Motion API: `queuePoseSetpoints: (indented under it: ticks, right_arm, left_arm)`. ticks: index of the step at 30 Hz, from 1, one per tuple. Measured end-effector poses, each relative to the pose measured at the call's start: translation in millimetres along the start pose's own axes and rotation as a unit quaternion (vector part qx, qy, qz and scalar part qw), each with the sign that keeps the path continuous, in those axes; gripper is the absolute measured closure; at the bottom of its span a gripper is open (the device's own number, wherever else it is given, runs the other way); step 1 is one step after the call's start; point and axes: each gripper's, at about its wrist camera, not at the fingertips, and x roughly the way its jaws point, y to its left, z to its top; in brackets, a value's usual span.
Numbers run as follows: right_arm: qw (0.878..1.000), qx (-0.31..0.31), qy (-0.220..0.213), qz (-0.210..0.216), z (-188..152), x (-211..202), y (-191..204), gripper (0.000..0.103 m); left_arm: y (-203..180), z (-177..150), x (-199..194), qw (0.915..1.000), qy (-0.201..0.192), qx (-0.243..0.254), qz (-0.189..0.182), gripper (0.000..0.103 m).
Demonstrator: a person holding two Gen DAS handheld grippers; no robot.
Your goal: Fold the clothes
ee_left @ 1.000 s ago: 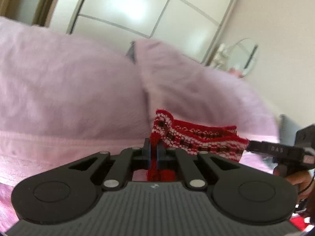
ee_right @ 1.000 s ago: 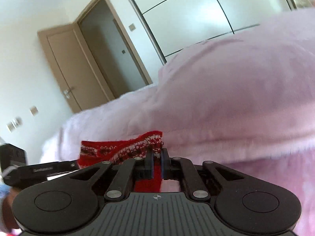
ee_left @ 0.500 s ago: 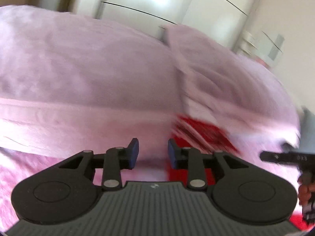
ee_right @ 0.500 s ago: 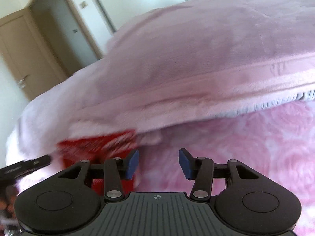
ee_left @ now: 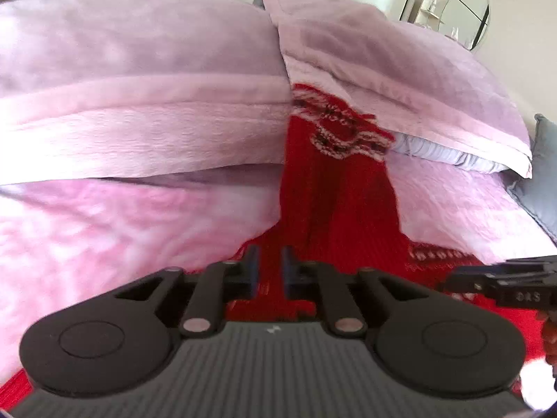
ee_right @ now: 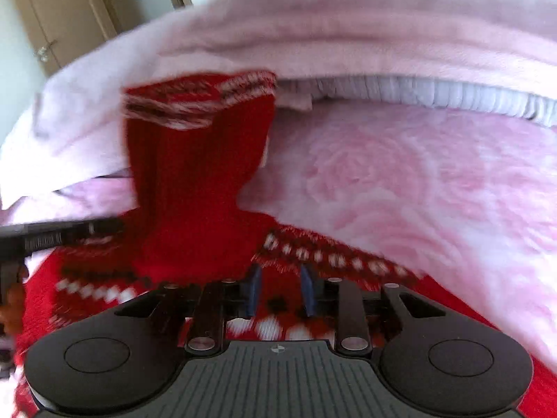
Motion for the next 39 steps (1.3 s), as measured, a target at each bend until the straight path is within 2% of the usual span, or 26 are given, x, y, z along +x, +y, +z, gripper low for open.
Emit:
queuePoseSetpoints:
  ticks: [4,9,12,14,17,18,19,20,22,24,25,26,27,29,31,33,35,37,39]
  right_arm:
    - [0.998,-0.048,0.025,-0.012,-42.7,-46.4,17.4,0.066]
    - [0.993,-0.093,0.060,-0.051,-136.5,-94.3,35.5,0.064]
    - [0.987,-0.120,0.061,-0.090,-196.1,-140.7,43.6,0.063]
    - [0.985,-0.116,0.082,-0.102,-224.7,-174.5,42.6,0.063]
    - [0.988,-0.030,0.116,-0.098,-255.0,-218.1,28.0,0.060]
    - [0.990,0.026,0.114,-0.084,-264.9,-228.2,20.1,0.056]
    - [0.988,0.081,0.112,-0.070,-274.9,-238.3,12.1,0.042]
    - [0.983,0.135,0.110,-0.055,-284.9,-248.4,4.1,0.028]
    - [0.964,0.244,0.104,-0.025,-304.9,-268.6,-11.8,0.028]
    - [0.945,0.315,0.086,0.006,-323.5,-278.8,-16.7,0.028]
    - [0.942,0.326,0.076,0.017,-330.4,-280.5,-13.4,0.034]
    - [0.943,0.322,0.080,0.022,-333.4,-278.7,-8.4,0.074]
    - [0.945,0.312,0.093,0.025,-334.5,-276.4,-2.6,0.096]
    - [0.950,0.292,0.110,0.020,-333.5,-278.5,5.4,0.097]
    - [0.954,0.285,0.095,-0.008,-330.1,-294.3,2.4,0.098]
    - [0.955,0.282,0.085,-0.036,-329.1,-309.1,-1.3,0.098]
    - [0.951,0.287,0.102,-0.050,-340.1,-309.5,-3.0,0.098]
    - [0.949,0.288,0.118,-0.050,-347.0,-301.2,1.1,0.097]
    - [0.951,0.276,0.124,-0.062,-339.1,-302.7,8.2,0.090]
  left_arm:
    - [-6.3,-46.5,-52.5,0.9991,0.029,0.028,0.010,0.092]
    - [-23.7,-157.2,-116.2,0.9905,0.101,0.070,0.060,0.091]
    - [-30.4,-210.8,-172.4,0.9876,0.094,0.074,0.101,0.091]
    - [-24.9,-229.8,-209.6,0.9870,0.108,0.020,0.117,0.091]
    - [-11.0,-241.3,-252.4,0.9821,0.126,-0.065,0.124,0.089]
    - [-5.6,-245.5,-263.4,0.9798,0.127,-0.090,0.126,0.078]
    - [0.9,-250.2,-272.8,0.9768,0.126,-0.118,0.128,0.070]
    - [8.8,-256.0,-280.4,0.9729,0.125,-0.149,0.124,0.065]
    - [29.2,-271.5,-287.9,0.9605,0.127,-0.228,0.096,0.065]
    - [44.8,-287.4,-291.1,0.9410,0.124,-0.309,0.063,0.071]
    - [48.4,-292.6,-291.0,0.9333,0.114,-0.337,0.047,0.076]
    - [49.2,-295.3,-290.8,0.9290,0.109,-0.353,0.028,0.098]
    - [46.9,-295.1,-291.4,0.9299,0.107,-0.352,0.013,0.096]
    - [42.1,-293.6,-293.1,0.9337,0.103,-0.343,-0.014,0.097]
    - [36.1,-289.8,-299.5,0.9507,0.102,-0.293,-0.011,0.096]
    - [33.7,-293.8,-299.6,0.9620,0.119,-0.246,0.007,0.093]
    - [32.5,-300.0,-297.8,0.9668,0.138,-0.214,0.022,0.091]
    - [28.4,-294.9,-303.2,0.9699,0.141,-0.195,0.037,0.087]
    - [19.8,-286.3,-312.1,0.9737,0.137,-0.169,0.066,0.083]
